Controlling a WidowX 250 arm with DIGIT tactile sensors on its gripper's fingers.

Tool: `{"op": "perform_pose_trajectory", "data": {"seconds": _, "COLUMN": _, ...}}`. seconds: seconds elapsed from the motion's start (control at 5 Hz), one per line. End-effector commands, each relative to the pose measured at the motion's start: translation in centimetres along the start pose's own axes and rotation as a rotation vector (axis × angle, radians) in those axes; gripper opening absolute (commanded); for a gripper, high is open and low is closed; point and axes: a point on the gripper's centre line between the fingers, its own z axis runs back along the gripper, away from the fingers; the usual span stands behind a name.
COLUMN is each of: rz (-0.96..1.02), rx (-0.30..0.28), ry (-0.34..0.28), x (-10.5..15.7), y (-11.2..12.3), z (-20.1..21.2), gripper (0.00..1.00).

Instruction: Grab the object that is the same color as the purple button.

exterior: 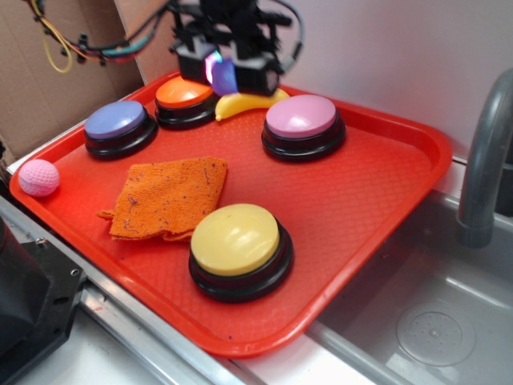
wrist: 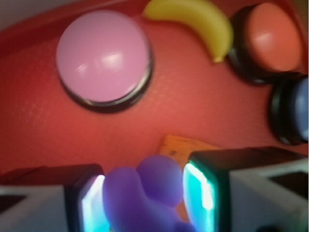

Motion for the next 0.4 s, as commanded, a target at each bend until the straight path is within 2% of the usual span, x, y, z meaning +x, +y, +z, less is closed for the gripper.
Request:
{"op": "perform_pose_trajectory", "data": {"seconds": 0.0, "rz": 0.196, "rx": -0.112, "ry": -0.187, "x": -0.9, "y": 6.71, "z": 5.87, "gripper": 0.0}}
{"op": "perform_pose_trajectory", "data": {"seconds": 0.2, "rz": 0.206, "rx": -0.105, "ry": -0.189, "x": -1.57, "y": 7.61, "z": 5.7, "gripper": 0.0}}
